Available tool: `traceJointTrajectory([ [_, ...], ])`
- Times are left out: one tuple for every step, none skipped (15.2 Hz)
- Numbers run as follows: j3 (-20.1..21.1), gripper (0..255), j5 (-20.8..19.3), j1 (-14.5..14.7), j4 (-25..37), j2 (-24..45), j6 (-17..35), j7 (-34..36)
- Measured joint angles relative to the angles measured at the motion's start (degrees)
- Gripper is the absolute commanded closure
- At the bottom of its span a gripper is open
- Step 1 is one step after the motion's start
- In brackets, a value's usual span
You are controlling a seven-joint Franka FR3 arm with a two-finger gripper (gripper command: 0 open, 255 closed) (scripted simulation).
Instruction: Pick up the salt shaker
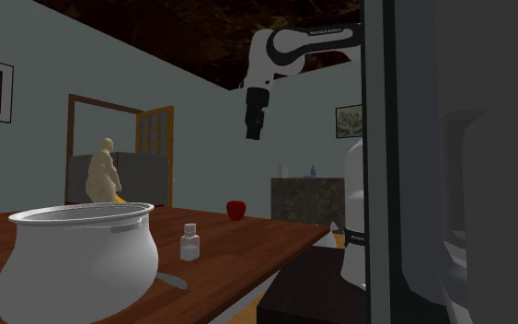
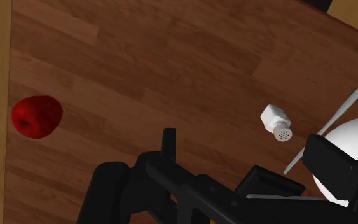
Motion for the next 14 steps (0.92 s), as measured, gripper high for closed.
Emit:
traceJointTrajectory([
  [0.9, 0, 0.4, 0.1, -1.4, 0.8, 2.4, 1.3],
  [1.7, 0, 0.6, 0.1, -2.3, 1.4, 4.2, 2.4],
  [2.6, 0, 1.0, 0.2, -3.5, 1.6, 5.9, 3.6],
  [3.6, 0, 1.4, 0.4, -4.6, 2.4, 7.9, 5.0],
  [4.7, 0, 1.8, 0.5, -6.0, 2.8, 10.1, 6.4],
  [6.0, 0, 2.1, 0.7, -6.6, 4.0, 12.2, 8.0],
  [7.1, 0, 2.4, 0.7, -7.8, 4.9, 14.5, 9.4],
  [8.1, 0, 2.5, 0.6, -8.1, 6.3, 16.6, 10.7],
  [9.3, 0, 2.7, 0.5, -8.9, 7.6, 18.9, 12.2],
  [10.5, 0, 2.6, 0.3, -9.1, 9.4, 21.2, 13.7],
  [11.8, 0, 2.7, 0.2, -9.7, 10.6, 23.2, 15.3],
  [13.0, 0, 2.5, -0.1, -10.1, 12.5, 25.6, 16.9],
  [14.1, 0, 2.3, -0.4, -10.3, 13.9, 27.6, 18.4],
  [15.6, 0, 2.0, -0.6, -10.4, 15.4, 29.3, 20.3],
])
